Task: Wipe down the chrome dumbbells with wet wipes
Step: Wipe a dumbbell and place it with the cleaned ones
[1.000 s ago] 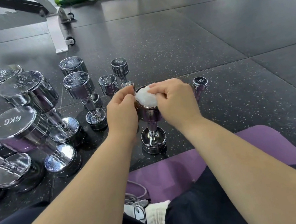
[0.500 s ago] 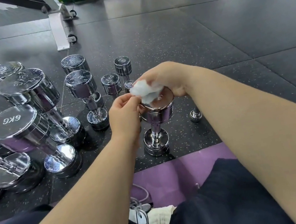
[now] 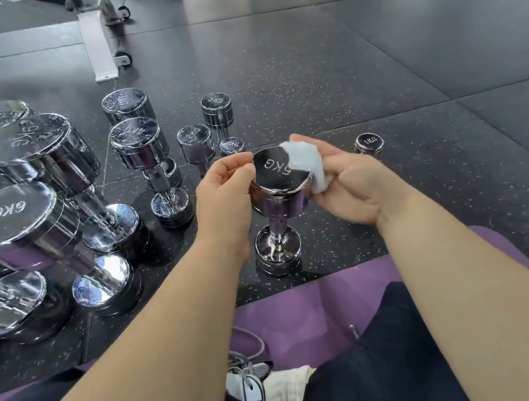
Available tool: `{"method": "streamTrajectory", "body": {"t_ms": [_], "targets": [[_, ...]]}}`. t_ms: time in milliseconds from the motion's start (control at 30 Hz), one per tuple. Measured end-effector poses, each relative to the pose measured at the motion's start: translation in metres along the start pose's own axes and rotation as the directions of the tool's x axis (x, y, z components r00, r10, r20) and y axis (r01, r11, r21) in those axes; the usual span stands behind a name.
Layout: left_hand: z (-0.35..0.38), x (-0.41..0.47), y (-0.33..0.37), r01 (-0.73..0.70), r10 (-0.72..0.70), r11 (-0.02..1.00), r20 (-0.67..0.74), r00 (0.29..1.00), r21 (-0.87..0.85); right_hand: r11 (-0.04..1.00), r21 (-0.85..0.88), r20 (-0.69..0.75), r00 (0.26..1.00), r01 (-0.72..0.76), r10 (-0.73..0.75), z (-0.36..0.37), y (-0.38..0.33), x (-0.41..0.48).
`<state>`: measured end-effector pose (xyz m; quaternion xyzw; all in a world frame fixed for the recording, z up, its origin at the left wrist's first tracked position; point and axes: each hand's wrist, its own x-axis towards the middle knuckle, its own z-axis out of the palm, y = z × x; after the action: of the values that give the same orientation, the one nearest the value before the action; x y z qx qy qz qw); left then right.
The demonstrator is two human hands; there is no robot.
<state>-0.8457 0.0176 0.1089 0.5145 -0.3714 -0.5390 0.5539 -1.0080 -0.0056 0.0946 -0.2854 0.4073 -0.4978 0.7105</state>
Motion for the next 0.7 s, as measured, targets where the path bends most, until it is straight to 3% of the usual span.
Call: {"method": "streamTrajectory", "body": {"t_ms": [67, 200, 367, 500, 633, 700], "targets": [[0.000, -0.001, 0.001, 0.008, -0.008, 1.000, -0.005, 1.000, -0.003, 0.996, -0.054, 0.004, 0.998, 0.064, -0.064, 0.004, 0.008, -0.013], [0.003, -0.001, 0.001, 0.003, -0.003, 1.000, -0.008, 1.000, 0.003, 0.916, -0.396, -0.205, 0.966, 0.065, -0.157, 0.012, 0.035, -0.020], [0.003, 0.000, 0.000, -0.023, 0.024, 0.999, -0.012, 1.000, 0.036, 0.959, -0.209, -0.300, 0.920, 0.194, -0.252, 0.035, 0.032, -0.026], [0.004, -0.002, 0.000, -0.022, 0.022, 0.999, -0.011, 1.000, 0.038, 0.953, -0.259, -0.342, 0.908, 0.156, -0.242, 0.038, 0.051, -0.019], [0.003, -0.002, 0.002, -0.020, 0.020, 0.999, -0.011, 1.000, 0.036, 0.921, -0.280, -0.342, 0.868, 0.271, -0.359, 0.041, 0.049, -0.022], [0.003, -0.002, 0.002, -0.021, 0.021, 0.999, -0.018, 1.000, 0.024, 0.929, -0.256, -0.353, 0.869, 0.268, -0.348, 0.041, 0.055, -0.024]]}}
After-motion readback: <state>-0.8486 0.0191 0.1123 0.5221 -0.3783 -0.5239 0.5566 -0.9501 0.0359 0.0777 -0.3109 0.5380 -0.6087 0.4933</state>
